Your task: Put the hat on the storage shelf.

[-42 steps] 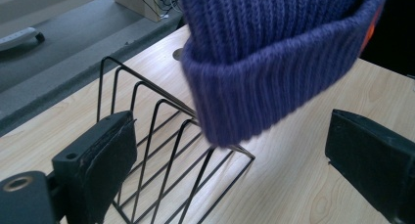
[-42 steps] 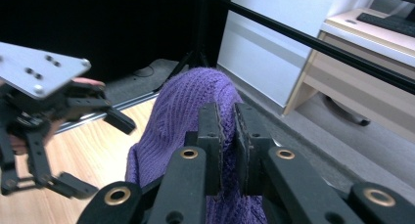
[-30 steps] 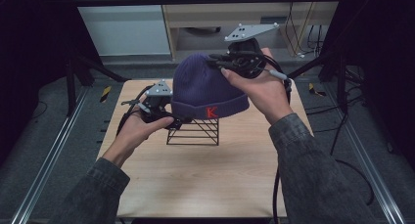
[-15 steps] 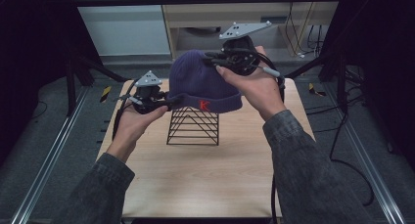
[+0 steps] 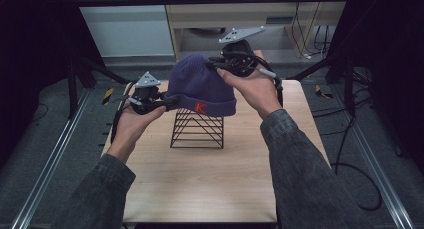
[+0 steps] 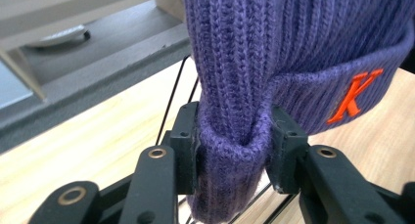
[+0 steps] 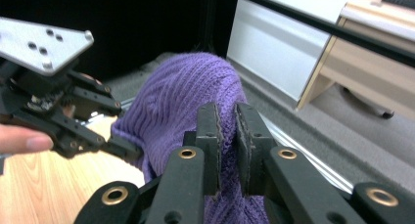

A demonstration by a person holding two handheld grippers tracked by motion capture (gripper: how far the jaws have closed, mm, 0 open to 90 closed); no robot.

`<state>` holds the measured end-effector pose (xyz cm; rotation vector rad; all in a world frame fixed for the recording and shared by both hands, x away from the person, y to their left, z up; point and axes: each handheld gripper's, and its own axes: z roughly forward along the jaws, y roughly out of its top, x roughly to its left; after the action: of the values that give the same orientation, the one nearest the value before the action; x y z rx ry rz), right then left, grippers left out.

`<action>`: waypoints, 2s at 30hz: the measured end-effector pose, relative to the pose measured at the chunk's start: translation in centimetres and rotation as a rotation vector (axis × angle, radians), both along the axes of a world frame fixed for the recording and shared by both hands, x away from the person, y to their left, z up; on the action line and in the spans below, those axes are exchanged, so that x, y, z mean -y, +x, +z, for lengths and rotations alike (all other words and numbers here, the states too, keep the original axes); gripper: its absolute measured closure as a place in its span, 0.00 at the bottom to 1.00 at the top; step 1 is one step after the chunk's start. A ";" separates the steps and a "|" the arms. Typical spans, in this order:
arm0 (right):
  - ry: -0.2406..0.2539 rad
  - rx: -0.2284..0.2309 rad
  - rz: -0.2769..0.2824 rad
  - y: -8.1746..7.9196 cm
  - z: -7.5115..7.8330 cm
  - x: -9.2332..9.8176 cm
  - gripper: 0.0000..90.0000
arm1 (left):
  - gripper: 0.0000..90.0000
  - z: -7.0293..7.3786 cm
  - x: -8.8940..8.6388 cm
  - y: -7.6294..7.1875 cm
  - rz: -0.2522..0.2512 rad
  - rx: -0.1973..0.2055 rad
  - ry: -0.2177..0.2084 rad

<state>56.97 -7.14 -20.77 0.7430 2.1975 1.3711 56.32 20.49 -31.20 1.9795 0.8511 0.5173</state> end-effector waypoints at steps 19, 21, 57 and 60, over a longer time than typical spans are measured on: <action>-0.035 -0.031 -0.008 0.7 -1.3 -0.7 0.90 | 0.70 -0.6 -0.7 -0.5 -0.011 -0.009 0.025; -0.041 -0.032 -0.009 0.7 -1.4 -0.8 0.90 | 0.70 -0.7 -0.8 -0.5 -0.009 -0.010 0.033; -0.148 -0.092 0.018 1.2 -5.2 -3.0 0.90 | 0.70 -5.0 -2.1 -0.4 -0.002 -0.087 0.050; -0.157 -0.096 0.026 1.2 -5.7 -3.1 0.90 | 0.70 -5.5 -2.1 -0.5 -0.010 -0.094 0.058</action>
<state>58.14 -3.99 -26.47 0.7391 2.3653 1.1805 55.80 22.61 -36.67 2.0736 0.8930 0.4510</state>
